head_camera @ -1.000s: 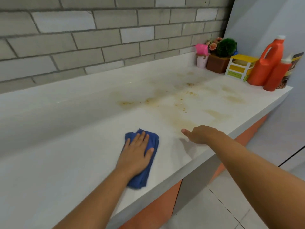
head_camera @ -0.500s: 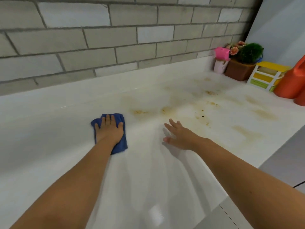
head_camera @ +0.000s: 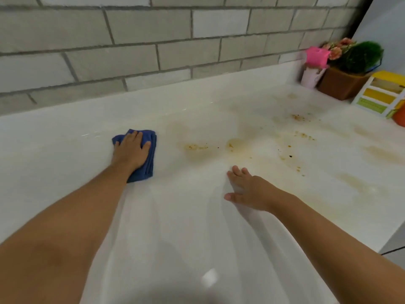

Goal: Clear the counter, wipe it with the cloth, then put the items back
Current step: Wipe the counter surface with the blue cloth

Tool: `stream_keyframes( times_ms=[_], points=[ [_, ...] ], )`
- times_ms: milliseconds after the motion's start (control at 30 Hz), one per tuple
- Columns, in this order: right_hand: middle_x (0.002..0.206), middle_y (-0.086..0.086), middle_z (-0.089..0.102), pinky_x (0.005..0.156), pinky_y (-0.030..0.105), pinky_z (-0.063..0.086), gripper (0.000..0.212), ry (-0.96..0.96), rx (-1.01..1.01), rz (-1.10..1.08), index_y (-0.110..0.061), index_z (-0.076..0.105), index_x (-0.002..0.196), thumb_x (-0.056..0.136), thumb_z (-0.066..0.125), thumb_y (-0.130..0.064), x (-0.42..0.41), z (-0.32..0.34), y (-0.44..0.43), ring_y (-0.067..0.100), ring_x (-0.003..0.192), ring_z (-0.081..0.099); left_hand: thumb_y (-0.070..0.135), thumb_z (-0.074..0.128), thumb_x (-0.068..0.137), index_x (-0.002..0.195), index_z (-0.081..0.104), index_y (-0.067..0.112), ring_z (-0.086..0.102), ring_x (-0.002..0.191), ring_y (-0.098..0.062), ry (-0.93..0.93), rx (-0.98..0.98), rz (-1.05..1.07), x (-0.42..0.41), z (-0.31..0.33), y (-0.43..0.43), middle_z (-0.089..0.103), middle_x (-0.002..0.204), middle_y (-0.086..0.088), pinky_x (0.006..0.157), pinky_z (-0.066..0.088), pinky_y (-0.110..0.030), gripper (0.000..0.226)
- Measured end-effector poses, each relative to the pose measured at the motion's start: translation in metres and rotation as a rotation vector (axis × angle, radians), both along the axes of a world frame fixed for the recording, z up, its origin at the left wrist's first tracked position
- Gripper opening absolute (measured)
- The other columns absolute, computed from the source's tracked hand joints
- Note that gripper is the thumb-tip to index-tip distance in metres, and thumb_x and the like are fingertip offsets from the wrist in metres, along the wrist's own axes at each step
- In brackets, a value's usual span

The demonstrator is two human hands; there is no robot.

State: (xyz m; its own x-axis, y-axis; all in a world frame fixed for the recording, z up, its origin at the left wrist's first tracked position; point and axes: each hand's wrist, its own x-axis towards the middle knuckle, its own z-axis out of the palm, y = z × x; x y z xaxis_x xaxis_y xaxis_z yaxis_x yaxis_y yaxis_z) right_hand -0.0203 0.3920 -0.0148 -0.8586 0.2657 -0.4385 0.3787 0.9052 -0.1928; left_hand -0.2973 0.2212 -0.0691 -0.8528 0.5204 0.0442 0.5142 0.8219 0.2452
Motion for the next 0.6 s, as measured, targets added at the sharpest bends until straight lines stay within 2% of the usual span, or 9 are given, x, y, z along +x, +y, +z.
stream_keyframes(
  times_ms=[100, 200, 333, 433, 600],
  points=[
    [0.158, 0.004, -0.012, 0.114, 0.032, 0.017, 0.07, -0.018, 0.045, 0.034, -0.011, -0.002, 0.15, 0.099, 0.036, -0.041, -0.003, -0.001, 0.003, 0.023, 0.147, -0.004, 0.03, 0.025, 0.1, 0.141, 0.032, 0.003, 0.026, 0.138, -0.027, -0.006, -0.021, 0.04, -0.025, 0.007, 0.024, 0.033, 0.148, -0.012, 0.111, 0.02, -0.052, 0.05],
    [0.158, 0.004, -0.015, 0.117, 0.033, 0.012, 0.072, -0.02, 0.029, 0.011, -0.013, -0.006, 0.15, 0.099, 0.035, -0.043, -0.003, -0.009, 0.005, 0.022, 0.146, -0.008, 0.03, 0.022, 0.1, 0.143, 0.028, 0.004, 0.024, 0.139, -0.027, -0.029, -0.042, 0.004, -0.035, 0.011, 0.054, 0.03, 0.15, -0.011, 0.112, 0.019, -0.052, 0.051],
    [0.157, 0.001, -0.017, 0.118, 0.032, 0.004, 0.071, 0.003, -0.004, -0.03, -0.015, -0.007, 0.15, 0.099, 0.035, -0.042, -0.001, -0.011, 0.004, 0.018, 0.146, -0.011, 0.032, 0.02, 0.102, 0.149, 0.015, 0.01, 0.01, 0.145, -0.019, -0.057, -0.053, -0.217, -0.012, 0.006, 0.07, 0.013, 0.158, -0.004, 0.117, 0.01, -0.045, 0.053],
    [0.157, -0.002, -0.017, 0.118, 0.03, 0.004, 0.072, -0.001, 0.003, -0.035, -0.017, -0.008, 0.15, 0.098, 0.035, -0.043, -0.002, -0.01, 0.004, 0.015, 0.146, -0.011, 0.034, 0.024, 0.102, 0.15, 0.017, 0.017, 0.009, 0.145, -0.012, -0.077, 0.001, -0.375, 0.007, -0.004, 0.038, 0.011, 0.158, 0.003, 0.119, 0.006, -0.039, 0.051],
    [0.157, -0.002, -0.017, 0.118, 0.029, 0.005, 0.073, -0.013, 0.013, -0.042, -0.018, -0.008, 0.15, 0.098, 0.036, -0.045, -0.004, -0.011, 0.002, 0.015, 0.146, -0.01, 0.03, 0.027, 0.102, 0.148, 0.021, 0.009, 0.012, 0.145, -0.017, -0.077, 0.061, -0.209, -0.034, 0.004, 0.014, 0.016, 0.157, -0.004, 0.118, 0.009, -0.039, 0.051]
  ],
)
